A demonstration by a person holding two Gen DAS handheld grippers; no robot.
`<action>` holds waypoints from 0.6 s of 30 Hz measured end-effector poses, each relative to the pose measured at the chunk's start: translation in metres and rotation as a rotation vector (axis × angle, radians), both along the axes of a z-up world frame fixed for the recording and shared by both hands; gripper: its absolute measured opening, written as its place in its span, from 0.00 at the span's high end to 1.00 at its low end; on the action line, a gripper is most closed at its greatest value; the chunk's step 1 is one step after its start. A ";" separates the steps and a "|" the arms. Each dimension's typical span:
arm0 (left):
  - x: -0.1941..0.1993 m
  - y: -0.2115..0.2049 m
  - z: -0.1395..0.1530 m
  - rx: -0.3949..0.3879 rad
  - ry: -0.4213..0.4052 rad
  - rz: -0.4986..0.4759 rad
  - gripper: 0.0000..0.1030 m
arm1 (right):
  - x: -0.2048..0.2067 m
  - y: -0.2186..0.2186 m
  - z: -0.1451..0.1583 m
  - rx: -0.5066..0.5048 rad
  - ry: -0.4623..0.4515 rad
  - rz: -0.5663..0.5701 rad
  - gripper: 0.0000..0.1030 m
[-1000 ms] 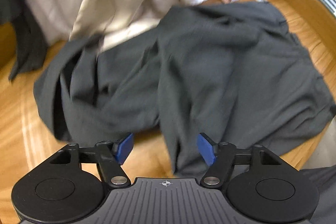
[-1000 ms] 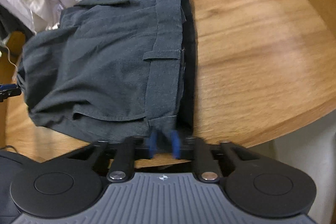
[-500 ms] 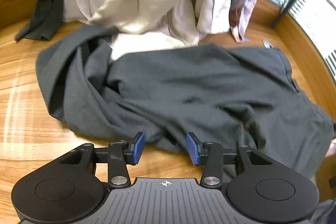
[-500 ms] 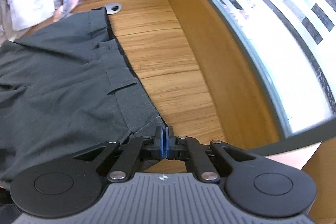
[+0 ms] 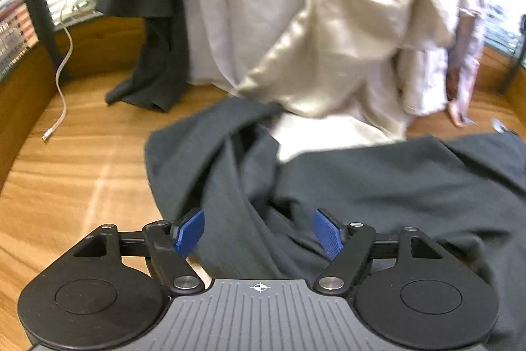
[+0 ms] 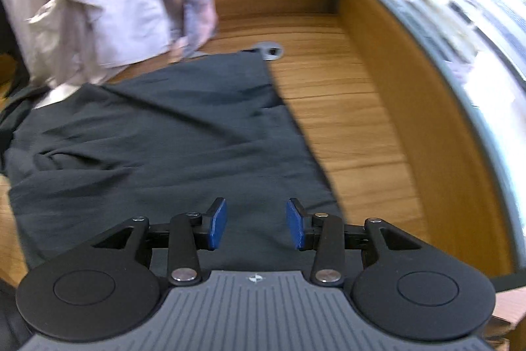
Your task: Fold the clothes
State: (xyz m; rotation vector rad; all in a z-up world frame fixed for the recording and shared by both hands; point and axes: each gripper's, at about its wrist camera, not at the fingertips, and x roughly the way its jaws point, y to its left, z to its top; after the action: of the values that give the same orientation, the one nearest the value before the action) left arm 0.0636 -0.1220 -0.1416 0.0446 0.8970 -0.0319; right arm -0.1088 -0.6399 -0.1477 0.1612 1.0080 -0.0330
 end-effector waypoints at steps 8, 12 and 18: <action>0.070 0.013 -0.012 0.047 -0.041 -0.011 0.23 | 0.021 0.056 0.006 0.050 -0.012 0.041 0.51; 0.105 0.019 -0.024 0.051 -0.021 -0.019 0.23 | 0.027 0.081 0.012 0.059 -0.014 0.044 0.50; 0.127 0.029 -0.033 -0.011 -0.002 -0.036 0.66 | 0.035 0.114 0.018 0.063 -0.020 0.043 0.50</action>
State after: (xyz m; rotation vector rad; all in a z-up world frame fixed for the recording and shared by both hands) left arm 0.1910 -0.0926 -0.1745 0.0507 0.8936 -0.0699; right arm -0.0738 -0.5256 -0.1295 0.1973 0.9932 0.0392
